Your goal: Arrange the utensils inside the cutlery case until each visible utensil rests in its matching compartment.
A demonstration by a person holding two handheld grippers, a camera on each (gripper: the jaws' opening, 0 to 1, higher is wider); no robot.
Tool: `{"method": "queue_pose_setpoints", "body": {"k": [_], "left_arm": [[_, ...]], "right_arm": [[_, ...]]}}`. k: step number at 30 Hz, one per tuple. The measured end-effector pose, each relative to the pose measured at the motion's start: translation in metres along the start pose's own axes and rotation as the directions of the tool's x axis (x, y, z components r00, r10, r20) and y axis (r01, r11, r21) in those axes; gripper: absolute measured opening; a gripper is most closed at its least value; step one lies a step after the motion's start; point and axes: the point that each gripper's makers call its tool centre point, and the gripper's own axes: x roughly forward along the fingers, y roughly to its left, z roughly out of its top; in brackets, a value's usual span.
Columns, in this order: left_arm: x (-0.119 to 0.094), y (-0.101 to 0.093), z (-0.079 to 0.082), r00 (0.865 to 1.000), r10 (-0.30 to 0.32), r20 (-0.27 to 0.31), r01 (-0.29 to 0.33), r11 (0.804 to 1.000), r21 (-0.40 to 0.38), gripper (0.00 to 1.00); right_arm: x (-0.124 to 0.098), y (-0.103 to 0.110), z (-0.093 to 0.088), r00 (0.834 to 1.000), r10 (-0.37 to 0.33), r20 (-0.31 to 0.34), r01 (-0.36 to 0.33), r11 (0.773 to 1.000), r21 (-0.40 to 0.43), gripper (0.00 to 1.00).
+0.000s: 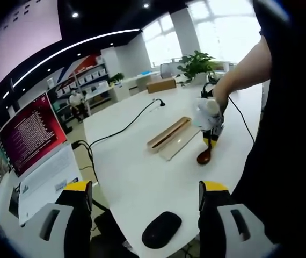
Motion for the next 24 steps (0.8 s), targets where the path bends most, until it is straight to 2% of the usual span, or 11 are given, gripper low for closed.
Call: {"method": "queue_pose_setpoints", "body": {"k": [2,4,8,11,14,19,24], "left_arm": [[0.000,-0.001,-0.004,1.000,0.002,-0.010,-0.002,1.000,0.005,0.84],[-0.001,-0.001,-0.004,1.000,0.009,-0.014,-0.009,1.000,0.001,0.83],[-0.004,0.003,0.004,0.999,0.038,0.017,-0.037,0.999,-0.020,0.83],[-0.005,0.001,0.001,0.999,0.038,0.014,-0.037,0.999,-0.029,0.83],[-0.007,-0.003,-0.004,0.999,0.033,-0.004,-0.033,0.999,-0.019,0.83],[-0.010,-0.004,-0.003,0.999,0.036,-0.011,-0.036,0.999,-0.017,0.83],[-0.010,-0.005,-0.001,0.999,0.033,-0.018,-0.033,0.999,-0.001,0.83]], "right_arm": [[0.001,-0.002,0.003,1.000,-0.008,0.019,0.009,1.000,-0.018,0.01],[0.001,-0.002,0.003,0.999,-0.019,0.033,0.019,1.000,0.015,0.01],[0.000,-0.001,0.001,0.996,-0.041,0.080,0.040,0.999,0.013,0.01],[-0.001,-0.002,0.001,0.992,-0.041,0.118,0.038,0.999,0.032,0.00],[-0.001,-0.002,0.003,0.987,-0.042,0.156,0.024,0.993,0.116,0.00],[-0.004,0.001,-0.001,0.983,-0.045,0.176,0.028,0.995,0.101,0.00],[-0.015,-0.002,0.004,0.966,-0.061,0.250,0.027,0.990,0.138,0.00]]}}
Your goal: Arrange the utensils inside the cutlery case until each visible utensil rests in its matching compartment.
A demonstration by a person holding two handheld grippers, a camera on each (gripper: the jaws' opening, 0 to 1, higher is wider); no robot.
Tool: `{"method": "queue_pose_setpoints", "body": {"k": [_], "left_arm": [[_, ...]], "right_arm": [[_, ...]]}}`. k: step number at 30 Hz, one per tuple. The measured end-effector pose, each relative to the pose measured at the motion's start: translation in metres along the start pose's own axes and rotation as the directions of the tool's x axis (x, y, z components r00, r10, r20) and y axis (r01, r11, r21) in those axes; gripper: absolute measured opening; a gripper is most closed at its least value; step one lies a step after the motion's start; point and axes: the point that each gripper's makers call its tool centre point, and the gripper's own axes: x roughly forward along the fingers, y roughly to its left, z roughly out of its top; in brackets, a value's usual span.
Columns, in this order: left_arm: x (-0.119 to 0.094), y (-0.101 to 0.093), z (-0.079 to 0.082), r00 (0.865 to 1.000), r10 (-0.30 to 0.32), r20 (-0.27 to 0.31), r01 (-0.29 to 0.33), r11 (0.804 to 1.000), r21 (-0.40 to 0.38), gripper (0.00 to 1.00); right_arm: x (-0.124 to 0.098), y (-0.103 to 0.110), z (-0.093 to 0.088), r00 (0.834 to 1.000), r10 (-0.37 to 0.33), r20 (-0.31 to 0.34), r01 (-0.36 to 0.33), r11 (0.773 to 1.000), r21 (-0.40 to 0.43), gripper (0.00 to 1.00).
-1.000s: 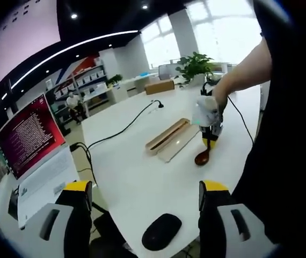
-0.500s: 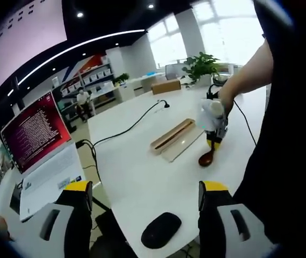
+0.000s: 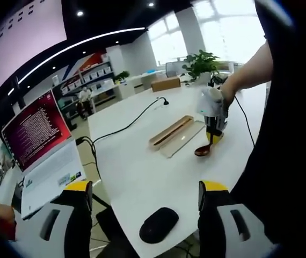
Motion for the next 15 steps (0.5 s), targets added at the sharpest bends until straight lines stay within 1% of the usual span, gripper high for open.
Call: {"method": "queue_pose_setpoints", "body": {"k": [4,6,9,12,14,15], "left_arm": [[-0.001,0.001,0.005,1.000,0.001,0.009,-0.001,1.000,0.005,0.83],[-0.001,0.000,0.007,1.000,-0.002,0.010,0.002,1.000,0.002,0.83],[-0.001,-0.002,0.003,1.000,-0.007,0.002,0.007,1.000,0.007,0.83],[0.002,-0.003,-0.002,1.000,-0.017,-0.001,0.017,0.999,-0.029,0.83],[0.004,-0.005,-0.004,0.999,-0.032,-0.023,0.032,0.999,-0.008,0.83],[0.004,-0.004,-0.001,0.999,-0.035,-0.018,0.036,0.999,0.016,0.83]], "right_arm": [[-0.005,-0.005,-0.002,1.000,-0.016,-0.006,0.016,1.000,-0.002,0.00],[-0.009,-0.009,0.000,1.000,-0.028,0.006,0.028,1.000,0.008,0.00],[-0.016,-0.012,0.003,0.999,-0.045,0.027,0.045,0.999,0.010,0.00],[-0.022,-0.017,0.005,0.998,-0.047,0.040,0.046,0.999,0.015,0.00],[-0.023,-0.021,0.005,0.998,-0.055,0.034,0.055,0.998,0.009,0.00],[-0.025,-0.026,0.005,0.997,-0.071,0.030,0.071,0.997,-0.001,0.00]]}}
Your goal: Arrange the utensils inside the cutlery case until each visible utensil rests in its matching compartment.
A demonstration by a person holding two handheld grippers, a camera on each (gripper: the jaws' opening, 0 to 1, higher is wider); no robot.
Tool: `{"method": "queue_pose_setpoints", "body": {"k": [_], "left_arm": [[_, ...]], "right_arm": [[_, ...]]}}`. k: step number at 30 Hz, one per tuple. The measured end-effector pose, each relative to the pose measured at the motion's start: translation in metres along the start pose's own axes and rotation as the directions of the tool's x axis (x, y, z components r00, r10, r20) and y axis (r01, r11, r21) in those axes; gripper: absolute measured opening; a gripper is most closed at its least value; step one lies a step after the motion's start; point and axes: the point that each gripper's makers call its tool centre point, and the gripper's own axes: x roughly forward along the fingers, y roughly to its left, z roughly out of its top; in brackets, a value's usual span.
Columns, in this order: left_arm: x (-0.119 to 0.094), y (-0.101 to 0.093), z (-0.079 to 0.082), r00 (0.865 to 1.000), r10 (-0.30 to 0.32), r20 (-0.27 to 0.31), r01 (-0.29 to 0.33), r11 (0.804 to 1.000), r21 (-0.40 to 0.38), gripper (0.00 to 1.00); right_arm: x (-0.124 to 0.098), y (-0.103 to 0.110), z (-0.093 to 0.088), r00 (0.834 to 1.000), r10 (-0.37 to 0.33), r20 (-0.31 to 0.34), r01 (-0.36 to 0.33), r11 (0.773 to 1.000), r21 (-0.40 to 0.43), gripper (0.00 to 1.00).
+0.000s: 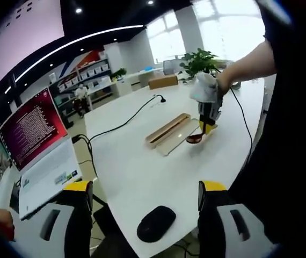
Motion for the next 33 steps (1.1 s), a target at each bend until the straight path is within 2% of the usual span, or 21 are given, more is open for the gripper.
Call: {"method": "queue_pose_setpoints", "body": {"k": [6,9,12,15,23,26,29,33], "left_arm": [[0.007,0.008,0.010,0.999,0.011,0.039,-0.010,1.000,-0.018,0.83],[0.016,0.000,0.008,1.000,-0.020,0.017,0.020,1.000,0.013,0.83],[0.023,-0.006,0.016,0.998,-0.039,0.041,0.039,0.999,0.008,0.83],[0.029,-0.009,0.022,0.997,-0.058,0.057,0.057,0.998,0.025,0.83],[0.038,-0.007,0.022,0.995,-0.081,0.063,0.078,0.996,0.046,0.83],[0.039,-0.007,0.024,0.994,-0.078,0.075,0.076,0.997,0.027,0.83],[0.042,-0.011,0.025,0.994,-0.090,0.059,0.088,0.995,0.044,0.83],[0.043,-0.007,0.040,0.993,-0.090,0.071,0.085,0.994,0.069,0.83]], "right_arm": [[-0.003,-0.002,0.005,1.000,-0.011,0.003,0.011,1.000,-0.010,0.00],[-0.004,0.001,0.007,1.000,-0.015,0.006,0.015,0.999,-0.043,0.00],[-0.004,-0.001,0.006,1.000,-0.020,0.004,0.020,0.999,-0.034,0.00],[-0.007,-0.007,0.004,0.999,-0.032,0.011,0.032,0.999,-0.027,0.00],[-0.017,-0.025,0.001,0.996,-0.084,0.019,0.084,0.996,0.000,0.00],[-0.020,-0.029,-0.001,0.996,-0.085,0.026,0.085,0.996,0.008,0.00],[-0.022,-0.037,-0.002,0.995,-0.099,0.027,0.099,0.995,0.006,0.00],[-0.031,-0.050,0.000,0.991,-0.130,0.042,0.129,0.991,0.018,0.00]]}}
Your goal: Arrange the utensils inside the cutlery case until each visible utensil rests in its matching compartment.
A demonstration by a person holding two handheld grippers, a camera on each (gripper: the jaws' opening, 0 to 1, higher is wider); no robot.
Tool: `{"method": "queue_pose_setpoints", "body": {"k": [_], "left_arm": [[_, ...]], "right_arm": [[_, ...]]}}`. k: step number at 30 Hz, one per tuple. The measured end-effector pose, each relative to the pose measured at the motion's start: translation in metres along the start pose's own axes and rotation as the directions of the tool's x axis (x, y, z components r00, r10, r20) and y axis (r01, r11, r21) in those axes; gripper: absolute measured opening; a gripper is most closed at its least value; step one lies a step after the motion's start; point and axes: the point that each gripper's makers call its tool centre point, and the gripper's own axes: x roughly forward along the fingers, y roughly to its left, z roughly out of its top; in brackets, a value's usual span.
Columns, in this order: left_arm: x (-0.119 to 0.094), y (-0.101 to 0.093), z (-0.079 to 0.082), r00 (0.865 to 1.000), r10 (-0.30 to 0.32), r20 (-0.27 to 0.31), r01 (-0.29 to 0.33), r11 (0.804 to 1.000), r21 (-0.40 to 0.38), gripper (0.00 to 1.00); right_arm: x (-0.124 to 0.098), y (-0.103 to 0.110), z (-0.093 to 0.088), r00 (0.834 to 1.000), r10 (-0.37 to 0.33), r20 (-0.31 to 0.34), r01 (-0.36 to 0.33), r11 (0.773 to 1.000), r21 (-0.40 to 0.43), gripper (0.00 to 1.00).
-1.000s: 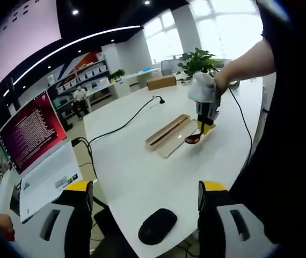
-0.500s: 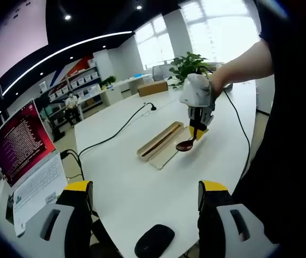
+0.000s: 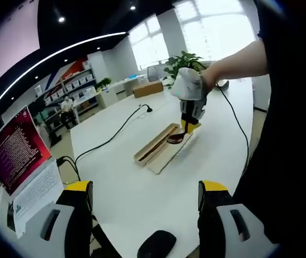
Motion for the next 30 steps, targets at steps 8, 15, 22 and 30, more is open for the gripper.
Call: {"method": "queue_pose_setpoints", "body": {"k": [8,15,22,30], "left_arm": [[0.001,0.004,0.013,1.000,0.007,0.008,-0.007,0.999,0.034,0.83],[-0.004,0.001,0.006,1.000,0.025,0.001,-0.025,1.000,0.012,0.83],[-0.012,0.001,0.000,0.998,0.062,-0.001,-0.062,0.997,-0.042,0.85],[-0.022,0.005,-0.010,0.995,0.092,-0.029,-0.094,0.993,-0.074,0.87]], "right_arm": [[-0.023,-0.030,0.007,0.999,-0.052,0.005,0.052,0.998,-0.037,0.00],[-0.024,-0.060,0.018,0.997,-0.072,-0.005,0.072,0.996,-0.055,0.00],[0.002,-0.068,0.035,0.999,-0.024,-0.021,0.023,0.997,-0.070,0.00],[0.036,-0.072,0.041,0.997,0.024,-0.078,-0.030,0.996,-0.080,0.00]]}}
